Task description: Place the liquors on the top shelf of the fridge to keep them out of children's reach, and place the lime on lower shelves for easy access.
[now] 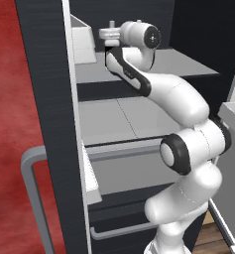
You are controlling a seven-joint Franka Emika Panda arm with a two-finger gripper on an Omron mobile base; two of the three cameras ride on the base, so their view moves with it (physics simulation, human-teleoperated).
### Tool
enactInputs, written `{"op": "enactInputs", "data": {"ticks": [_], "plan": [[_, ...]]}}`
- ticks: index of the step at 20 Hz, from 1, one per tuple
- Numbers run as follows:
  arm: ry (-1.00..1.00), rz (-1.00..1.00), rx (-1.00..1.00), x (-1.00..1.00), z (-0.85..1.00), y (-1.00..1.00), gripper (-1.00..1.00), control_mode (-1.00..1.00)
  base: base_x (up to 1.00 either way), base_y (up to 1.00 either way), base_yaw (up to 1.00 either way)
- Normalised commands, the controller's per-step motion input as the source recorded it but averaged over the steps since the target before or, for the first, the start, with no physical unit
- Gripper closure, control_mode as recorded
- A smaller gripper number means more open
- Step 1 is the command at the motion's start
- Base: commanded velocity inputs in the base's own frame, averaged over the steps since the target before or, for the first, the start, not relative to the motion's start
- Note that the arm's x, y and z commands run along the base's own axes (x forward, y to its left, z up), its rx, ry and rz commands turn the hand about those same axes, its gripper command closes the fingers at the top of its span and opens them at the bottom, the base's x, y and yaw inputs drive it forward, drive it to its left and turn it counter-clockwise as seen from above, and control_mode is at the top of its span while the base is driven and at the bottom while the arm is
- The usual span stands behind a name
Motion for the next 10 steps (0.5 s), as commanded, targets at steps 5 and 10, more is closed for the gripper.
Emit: {"op": "enactInputs", "data": {"ticks": [5, 10], "plan": [[0.21, 0.0, -0.04, -0.46, 0.0, -0.26, -1.0, -1.0, 0.0, 0.0, 0.0], [0.15, 0.0, -0.05, -0.66, -0.19, -0.19, -1.0, -1.0, 0.0, 0.0, 0.0]]}}
